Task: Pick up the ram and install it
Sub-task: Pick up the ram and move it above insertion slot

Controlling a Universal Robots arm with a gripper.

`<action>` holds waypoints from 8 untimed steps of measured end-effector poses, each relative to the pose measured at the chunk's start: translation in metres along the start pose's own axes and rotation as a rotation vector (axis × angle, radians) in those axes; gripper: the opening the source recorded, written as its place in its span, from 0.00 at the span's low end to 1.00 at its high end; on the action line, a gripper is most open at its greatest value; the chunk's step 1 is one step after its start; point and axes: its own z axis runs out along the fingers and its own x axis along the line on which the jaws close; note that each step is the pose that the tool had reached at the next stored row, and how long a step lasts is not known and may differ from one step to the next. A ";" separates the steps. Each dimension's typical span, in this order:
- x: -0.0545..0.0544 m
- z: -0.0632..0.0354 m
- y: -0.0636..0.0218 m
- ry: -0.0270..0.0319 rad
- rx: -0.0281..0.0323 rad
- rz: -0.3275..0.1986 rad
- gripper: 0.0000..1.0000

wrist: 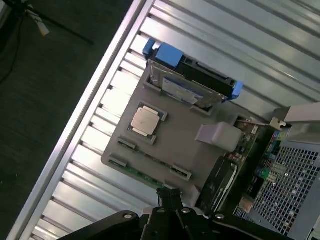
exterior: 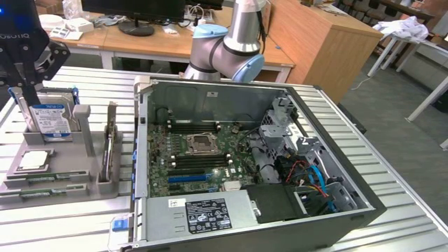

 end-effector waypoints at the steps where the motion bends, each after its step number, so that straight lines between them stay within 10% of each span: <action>1: 0.000 0.0000 0.0000 0.0008 0.0001 -0.018 0.11; 8: 0.000 0.0003 -0.0001 0.0064 0.0010 -0.145 0.11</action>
